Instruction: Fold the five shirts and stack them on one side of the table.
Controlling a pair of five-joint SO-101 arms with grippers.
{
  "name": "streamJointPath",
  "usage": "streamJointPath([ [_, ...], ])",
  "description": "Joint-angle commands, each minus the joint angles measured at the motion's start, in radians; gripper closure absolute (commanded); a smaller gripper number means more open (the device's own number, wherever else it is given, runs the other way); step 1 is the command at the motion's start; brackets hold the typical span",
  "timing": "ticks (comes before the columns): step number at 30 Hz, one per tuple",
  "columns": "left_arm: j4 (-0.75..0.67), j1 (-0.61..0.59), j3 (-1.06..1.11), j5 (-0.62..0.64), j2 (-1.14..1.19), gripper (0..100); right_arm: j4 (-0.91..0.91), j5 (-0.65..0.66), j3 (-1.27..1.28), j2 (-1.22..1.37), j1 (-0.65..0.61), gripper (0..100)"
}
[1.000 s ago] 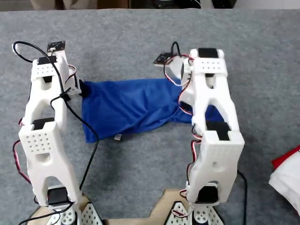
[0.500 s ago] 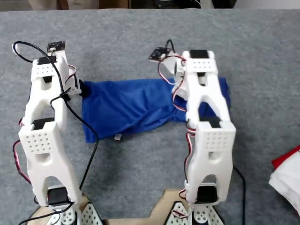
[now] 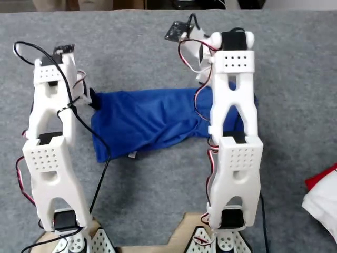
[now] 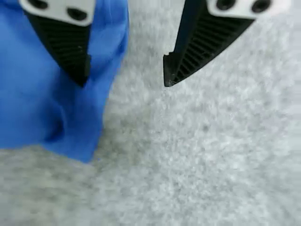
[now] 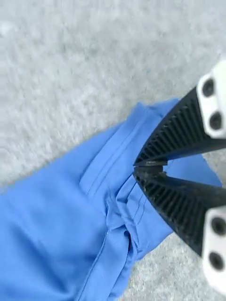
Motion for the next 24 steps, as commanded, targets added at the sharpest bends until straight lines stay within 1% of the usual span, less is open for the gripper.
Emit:
streamJointPath([
  [1,0.121,0.012,-0.167,0.002,-0.015,73,0.018,0.006,-0.018,-0.110,0.024,99.3],
  [6,0.167,0.000,-0.290,0.034,-0.015,73,0.017,0.008,0.041,-0.174,0.058,99.3],
  [8,0.192,-0.008,-0.293,0.031,-0.018,73,0.017,0.009,0.056,-0.197,0.077,99.3],
  [11,0.192,-0.008,-0.204,0.034,-0.024,73,0.017,0.012,0.081,-0.222,0.094,99.3],
  [14,0.192,0.021,-0.094,0.038,-0.024,73,0.017,0.012,0.108,-0.231,0.102,99.3],
  [16,0.190,0.034,-0.038,0.072,-0.024,73,0.017,0.012,0.119,-0.231,0.105,99.3],
  [19,0.190,0.037,-0.011,0.109,-0.015,73,0.017,0.012,0.130,-0.229,0.105,99.3],
  [22,0.187,0.040,-0.003,0.118,-0.012,73,0.015,0.012,0.130,-0.225,0.104,99.3],
  [24,0.155,0.054,-0.002,0.120,0.008,73,0.015,0.011,0.131,-0.225,0.104,99.3],
])
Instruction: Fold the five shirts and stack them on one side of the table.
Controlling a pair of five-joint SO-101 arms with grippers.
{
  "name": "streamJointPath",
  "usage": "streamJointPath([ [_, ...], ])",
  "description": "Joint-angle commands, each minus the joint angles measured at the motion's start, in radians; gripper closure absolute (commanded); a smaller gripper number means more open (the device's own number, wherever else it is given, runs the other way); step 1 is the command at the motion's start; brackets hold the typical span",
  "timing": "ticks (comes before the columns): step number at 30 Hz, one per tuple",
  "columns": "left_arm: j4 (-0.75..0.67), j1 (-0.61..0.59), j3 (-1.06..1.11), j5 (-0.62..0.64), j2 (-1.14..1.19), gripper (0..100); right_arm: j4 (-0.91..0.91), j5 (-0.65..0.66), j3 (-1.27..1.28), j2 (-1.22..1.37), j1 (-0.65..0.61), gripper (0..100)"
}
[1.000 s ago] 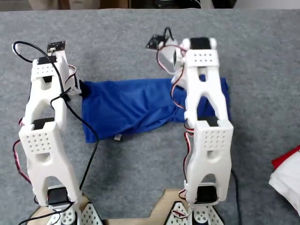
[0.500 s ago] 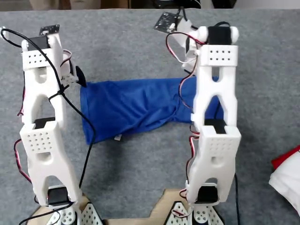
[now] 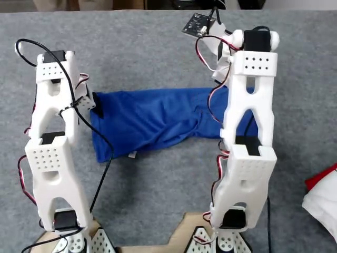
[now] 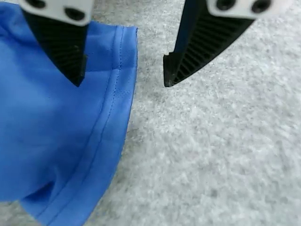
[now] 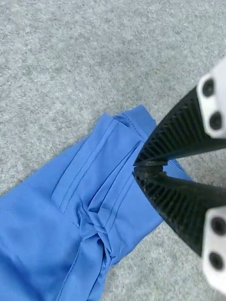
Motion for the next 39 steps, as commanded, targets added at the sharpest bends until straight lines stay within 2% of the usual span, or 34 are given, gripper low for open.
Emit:
streamJointPath([
  [1,-0.055,0.034,0.000,0.020,0.025,73,0.011,0.011,0.002,-0.071,0.012,99.3],
  [5,-0.144,0.074,-0.020,0.097,0.168,73,0.011,0.009,0.002,-0.070,0.010,99.3],
  [9,-0.048,0.066,-0.181,0.135,0.260,73,0.011,0.014,0.002,-0.070,0.013,99.3],
  [13,-0.015,0.068,-0.273,0.137,0.340,73,0.011,0.015,0.001,-0.070,0.013,99.3],
  [20,0.006,0.054,-0.348,0.137,0.380,93,0.009,0.017,-0.004,-0.070,0.058,99.3],
  [23,0.006,0.038,-0.348,0.132,0.381,98,0.009,0.018,-0.001,-0.070,0.077,99.3],
  [30,0.005,-0.101,-0.381,0.133,0.380,98,0.009,0.018,-0.001,-0.070,0.096,99.3],
  [35,0.005,-0.241,-0.508,0.132,0.380,98,0.002,0.017,-0.001,-0.070,0.094,99.3],
  [39,0.008,-0.308,-0.601,0.132,0.378,98,-0.005,0.011,0.001,-0.070,0.094,99.3],
])
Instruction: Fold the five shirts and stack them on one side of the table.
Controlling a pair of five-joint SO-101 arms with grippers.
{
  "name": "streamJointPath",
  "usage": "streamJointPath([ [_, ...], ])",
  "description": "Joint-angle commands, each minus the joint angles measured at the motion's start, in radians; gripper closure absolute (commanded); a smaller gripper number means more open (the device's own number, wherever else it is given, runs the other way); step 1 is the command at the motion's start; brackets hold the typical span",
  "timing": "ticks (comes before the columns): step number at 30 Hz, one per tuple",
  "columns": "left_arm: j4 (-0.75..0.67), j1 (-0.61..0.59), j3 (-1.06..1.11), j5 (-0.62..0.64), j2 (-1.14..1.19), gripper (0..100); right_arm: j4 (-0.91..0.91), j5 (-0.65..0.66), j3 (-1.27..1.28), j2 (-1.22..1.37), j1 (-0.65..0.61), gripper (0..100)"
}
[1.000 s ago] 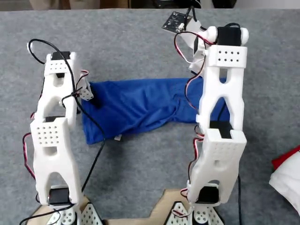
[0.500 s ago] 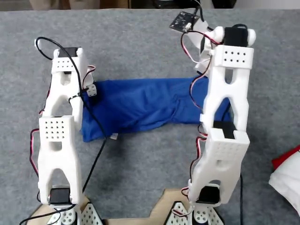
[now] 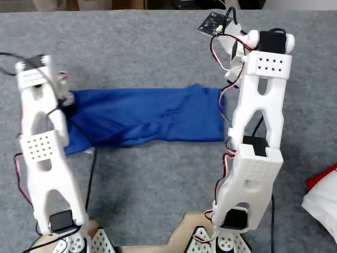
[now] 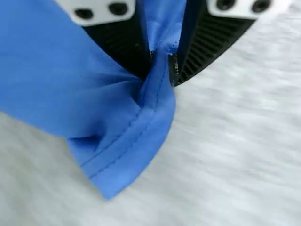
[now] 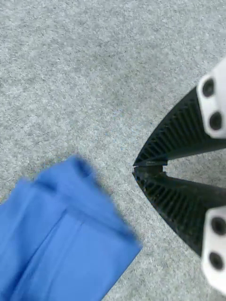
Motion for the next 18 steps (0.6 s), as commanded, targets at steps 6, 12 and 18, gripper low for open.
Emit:
streamJointPath([
  [6,0.006,-0.091,-0.163,0.006,-0.021,98,-0.005,0.003,0.001,-0.035,0.021,99.3],
  [12,0.006,0.055,-0.265,0.038,-0.021,98,-0.117,-0.196,-0.008,0.110,0.071,99.3],
  [18,0.008,0.249,-0.348,0.106,-0.021,98,-0.365,-0.517,-0.010,0.260,0.153,99.3],
])
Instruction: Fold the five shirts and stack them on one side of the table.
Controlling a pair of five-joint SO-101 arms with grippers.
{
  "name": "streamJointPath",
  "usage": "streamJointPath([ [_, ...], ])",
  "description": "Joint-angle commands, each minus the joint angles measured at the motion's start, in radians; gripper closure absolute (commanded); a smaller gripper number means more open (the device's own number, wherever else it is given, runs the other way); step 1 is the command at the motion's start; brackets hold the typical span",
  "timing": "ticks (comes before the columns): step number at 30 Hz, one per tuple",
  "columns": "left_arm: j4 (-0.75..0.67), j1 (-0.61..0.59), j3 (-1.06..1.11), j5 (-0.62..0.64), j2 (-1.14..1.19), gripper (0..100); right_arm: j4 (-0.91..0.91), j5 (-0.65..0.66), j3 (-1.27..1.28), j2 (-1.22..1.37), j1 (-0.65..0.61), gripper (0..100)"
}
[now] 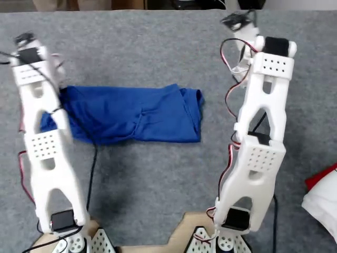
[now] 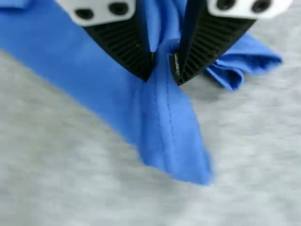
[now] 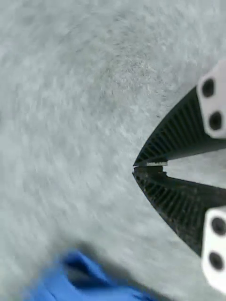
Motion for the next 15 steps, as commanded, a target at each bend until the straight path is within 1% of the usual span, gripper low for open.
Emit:
streamJointPath([
  [1,0.011,0.121,-0.080,0.031,-0.022,98,-0.144,-0.155,-0.013,0.070,0.061,99.3],
  [3,0.011,0.184,-0.091,0.040,-0.022,98,-0.216,-0.209,-0.013,0.114,0.096,99.3],
  [7,0.011,0.305,-0.115,0.107,-0.022,98,-0.331,-0.275,-0.013,0.154,0.191,99.3],
  [11,0.011,0.425,-0.144,0.172,-0.022,98,-0.381,-0.316,-0.002,0.166,0.266,99.3],
  [15,0.011,0.523,-0.201,0.216,-0.022,98,-0.391,-0.319,-0.013,0.196,0.282,99.3],
])
